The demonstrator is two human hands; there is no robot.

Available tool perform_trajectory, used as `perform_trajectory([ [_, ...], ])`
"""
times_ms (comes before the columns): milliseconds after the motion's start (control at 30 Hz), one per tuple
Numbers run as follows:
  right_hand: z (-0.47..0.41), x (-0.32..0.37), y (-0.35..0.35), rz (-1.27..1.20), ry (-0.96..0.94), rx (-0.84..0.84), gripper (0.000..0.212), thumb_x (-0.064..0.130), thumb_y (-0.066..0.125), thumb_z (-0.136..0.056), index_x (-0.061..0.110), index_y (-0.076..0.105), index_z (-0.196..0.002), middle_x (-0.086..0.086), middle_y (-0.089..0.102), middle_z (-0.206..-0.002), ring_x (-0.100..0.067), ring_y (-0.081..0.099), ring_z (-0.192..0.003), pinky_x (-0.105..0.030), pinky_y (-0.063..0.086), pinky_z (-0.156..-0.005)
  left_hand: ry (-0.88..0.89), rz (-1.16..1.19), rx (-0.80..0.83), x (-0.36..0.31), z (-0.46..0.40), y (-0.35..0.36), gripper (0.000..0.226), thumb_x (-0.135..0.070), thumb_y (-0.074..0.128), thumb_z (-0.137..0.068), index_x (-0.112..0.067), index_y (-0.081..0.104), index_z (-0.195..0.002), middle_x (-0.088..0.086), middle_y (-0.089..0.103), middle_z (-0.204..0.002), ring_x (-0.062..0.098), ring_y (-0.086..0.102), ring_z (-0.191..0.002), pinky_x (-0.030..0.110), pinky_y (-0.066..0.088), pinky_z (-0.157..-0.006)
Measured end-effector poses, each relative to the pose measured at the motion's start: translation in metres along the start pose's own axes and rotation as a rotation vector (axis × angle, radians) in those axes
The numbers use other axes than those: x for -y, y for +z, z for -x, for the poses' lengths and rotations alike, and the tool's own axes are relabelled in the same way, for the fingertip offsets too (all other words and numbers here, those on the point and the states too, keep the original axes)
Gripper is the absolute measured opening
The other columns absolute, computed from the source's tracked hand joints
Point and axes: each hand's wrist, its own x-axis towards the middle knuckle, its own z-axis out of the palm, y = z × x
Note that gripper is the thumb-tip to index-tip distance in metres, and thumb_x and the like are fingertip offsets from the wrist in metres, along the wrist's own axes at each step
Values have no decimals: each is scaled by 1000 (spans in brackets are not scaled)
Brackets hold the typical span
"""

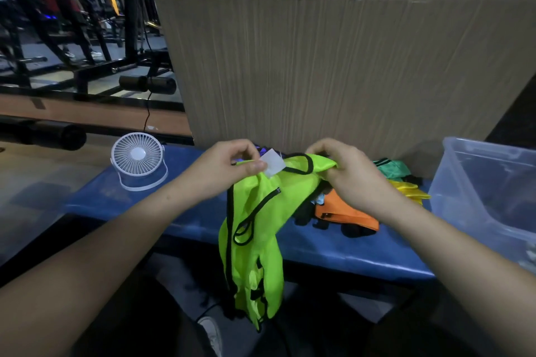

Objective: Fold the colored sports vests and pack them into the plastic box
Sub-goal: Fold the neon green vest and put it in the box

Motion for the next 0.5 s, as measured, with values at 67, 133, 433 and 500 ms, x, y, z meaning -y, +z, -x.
perform_trajectory([
  [67,-3,4,-11,-27,74,118,34,-12,46,-83,17,63,-91,-3,71,-82,-21,72,-60,-42,59,-62,15,-77,-18,3,-2,-8,16,-23,74,-90,-20,63,-80,-14,62,-78,0,54,-74,21,41,-72],
  [133,-5,2,-21,-21,161,271,28,-13,44,-86,8,63,-91,-17,71,-81,-32,73,-61,-45,59,-57,11,-154,-44,5,-3,-17,17,-22,72,-92,-21,61,-80,-13,60,-75,2,52,-71,27,40,-71],
  [433,-1,-1,-41,-36,438,335,26,11,55,-95,-13,63,-102,-33,63,-114,-43,62,-106,-51,47,-96,-20,-384,-113,9,-2,-36,20,-27,61,-97,-22,49,-81,-3,54,-70,12,48,-63,35,37,-63],
  [500,-1,-2,-38,-120,463,372,19,12,57,-96,3,63,-80,-21,62,-83,-27,60,-73,-38,48,-72,-27,-376,-95,7,-1,-31,20,-28,61,-97,-21,50,-82,-2,54,-66,12,45,-60,31,38,-62],
])
